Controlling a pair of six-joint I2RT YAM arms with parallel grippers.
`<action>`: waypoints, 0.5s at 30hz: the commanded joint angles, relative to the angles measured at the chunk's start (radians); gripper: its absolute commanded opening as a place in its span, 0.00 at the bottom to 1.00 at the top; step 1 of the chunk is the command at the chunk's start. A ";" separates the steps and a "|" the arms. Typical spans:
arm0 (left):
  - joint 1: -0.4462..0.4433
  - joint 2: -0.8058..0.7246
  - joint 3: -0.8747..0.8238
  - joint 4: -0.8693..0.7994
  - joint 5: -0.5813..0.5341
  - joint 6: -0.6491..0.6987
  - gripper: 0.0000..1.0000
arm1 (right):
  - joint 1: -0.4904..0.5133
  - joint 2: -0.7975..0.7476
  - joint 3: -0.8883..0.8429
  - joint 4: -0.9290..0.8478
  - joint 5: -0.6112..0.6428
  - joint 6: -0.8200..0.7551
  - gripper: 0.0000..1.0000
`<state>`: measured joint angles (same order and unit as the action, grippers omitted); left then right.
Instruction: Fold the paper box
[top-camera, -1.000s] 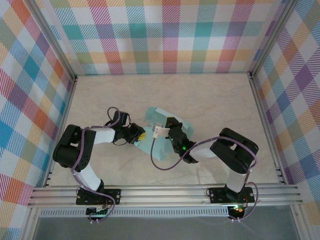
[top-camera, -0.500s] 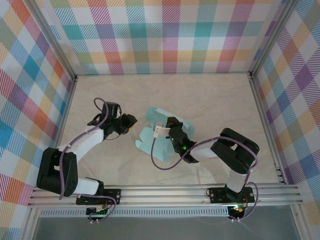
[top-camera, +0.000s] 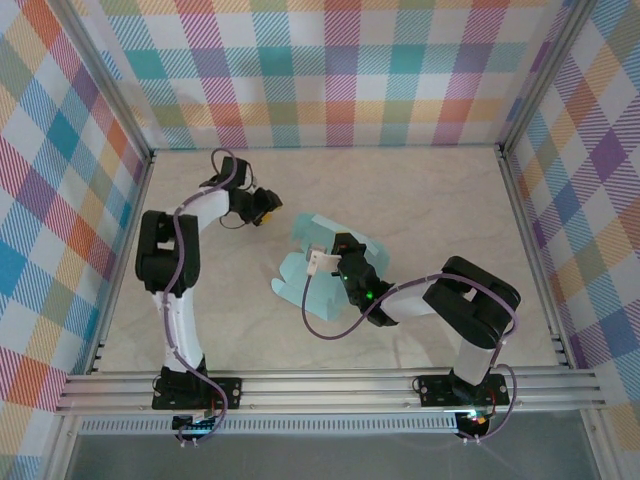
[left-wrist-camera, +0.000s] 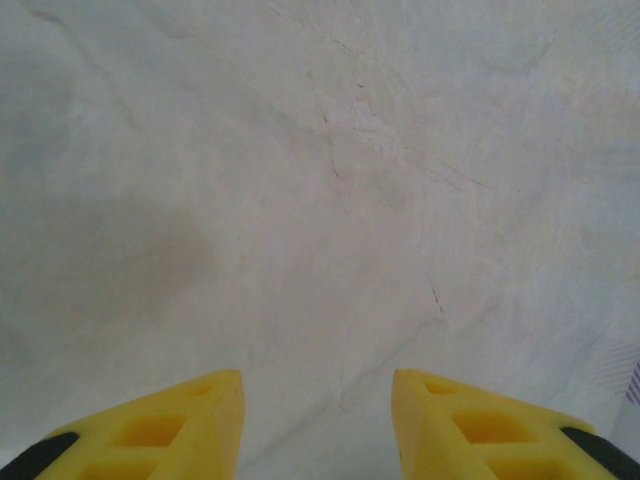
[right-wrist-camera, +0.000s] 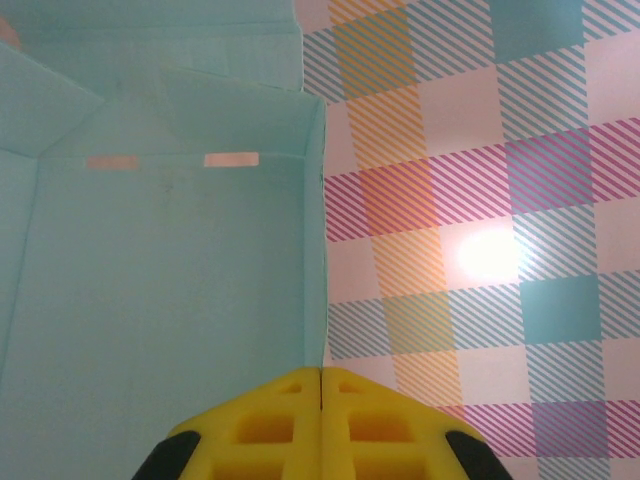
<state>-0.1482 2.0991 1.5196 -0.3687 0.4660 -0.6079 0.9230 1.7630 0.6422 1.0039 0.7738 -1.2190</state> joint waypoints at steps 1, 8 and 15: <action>-0.018 0.048 0.083 -0.091 0.095 0.046 0.44 | -0.003 -0.007 0.009 0.026 0.003 0.006 0.00; -0.085 0.036 0.067 -0.093 0.171 0.093 0.44 | -0.003 0.017 0.024 0.027 0.003 0.012 0.00; -0.113 -0.051 -0.009 -0.099 0.204 0.134 0.44 | -0.002 0.024 0.028 0.025 0.004 0.009 0.00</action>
<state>-0.2584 2.1326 1.5436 -0.4313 0.6270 -0.5125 0.9230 1.7737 0.6441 1.0039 0.7738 -1.2190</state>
